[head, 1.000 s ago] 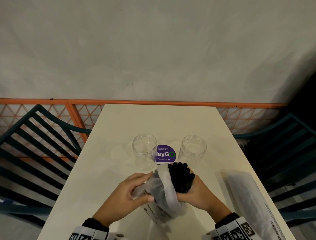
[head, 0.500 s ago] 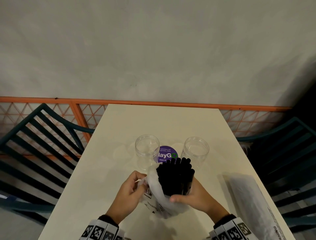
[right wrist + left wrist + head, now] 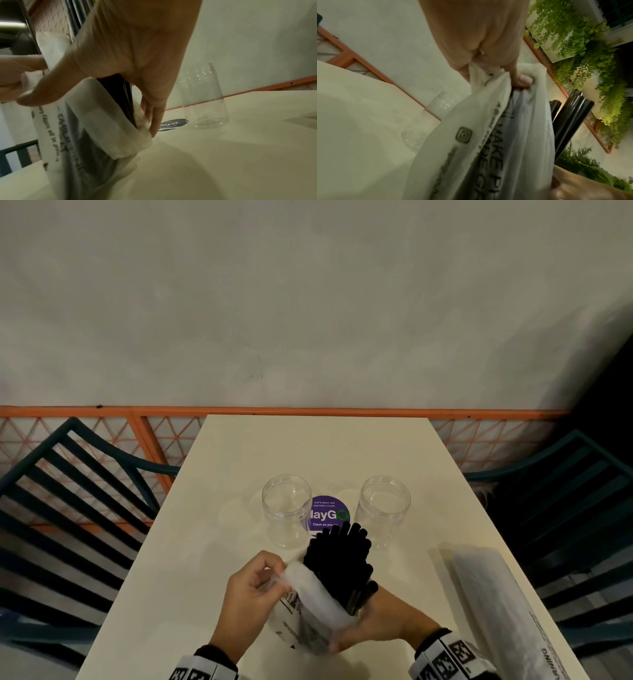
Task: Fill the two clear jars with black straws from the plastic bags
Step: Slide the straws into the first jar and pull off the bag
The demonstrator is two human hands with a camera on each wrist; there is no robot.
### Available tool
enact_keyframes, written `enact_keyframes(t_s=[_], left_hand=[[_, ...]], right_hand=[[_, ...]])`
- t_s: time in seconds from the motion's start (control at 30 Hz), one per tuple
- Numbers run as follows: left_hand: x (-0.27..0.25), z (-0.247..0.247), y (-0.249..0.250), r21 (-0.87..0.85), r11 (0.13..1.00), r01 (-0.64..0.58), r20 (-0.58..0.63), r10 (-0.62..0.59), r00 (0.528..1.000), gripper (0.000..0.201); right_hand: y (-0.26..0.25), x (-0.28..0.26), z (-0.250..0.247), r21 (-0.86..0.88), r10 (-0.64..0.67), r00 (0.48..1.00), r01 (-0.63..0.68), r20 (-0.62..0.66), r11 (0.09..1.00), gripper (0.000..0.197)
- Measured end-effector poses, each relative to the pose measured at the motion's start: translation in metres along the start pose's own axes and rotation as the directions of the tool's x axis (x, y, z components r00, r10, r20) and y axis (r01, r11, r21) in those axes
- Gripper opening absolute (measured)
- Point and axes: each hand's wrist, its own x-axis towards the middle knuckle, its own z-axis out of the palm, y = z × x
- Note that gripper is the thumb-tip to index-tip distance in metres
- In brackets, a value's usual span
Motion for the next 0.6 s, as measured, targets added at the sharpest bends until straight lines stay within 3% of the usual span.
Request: enact_keyframes(t_s=[0.07, 0.17, 0.3, 0.4, 0.47, 0.6], left_hand=[[-0.001, 0.000, 0.000, 0.028, 0.999, -0.022, 0.006, 0.022, 1.000, 0.012], [-0.002, -0.010, 0.005, 0.180, 0.975, -0.127, 0.140, 0.102, 0.985, 0.013], [0.003, -0.032, 0.032, 0.318, 0.933, -0.170, 0.317, 0.065, 0.946, 0.022], [0.007, -0.037, 0.045, 0.505, 0.791, -0.346, 0.395, 0.145, 0.907, 0.040], [0.007, -0.036, 0.048, 0.555, 0.659, -0.508, 0.479, 0.246, 0.843, 0.033], [0.006, -0.026, 0.055, 0.559, 0.569, -0.604, 0.556, 0.283, 0.782, 0.019]], right_hand=[[0.003, 0.003, 0.003, -0.048, 0.046, 0.999, -0.045, 0.018, 0.998, 0.089], [0.006, 0.004, 0.003, -0.094, 0.053, 0.998, -0.051, 0.025, 0.994, 0.074], [0.011, 0.004, 0.000, -0.091, 0.028, 0.999, -0.025, 0.027, 0.996, 0.082], [0.013, 0.006, -0.003, -0.140, 0.012, 1.000, -0.009, 0.020, 0.990, 0.077], [0.014, 0.006, -0.005, -0.177, 0.001, 1.000, 0.003, 0.021, 0.984, 0.077], [0.012, 0.007, -0.006, -0.196, -0.009, 0.999, 0.019, 0.053, 0.980, 0.079]])
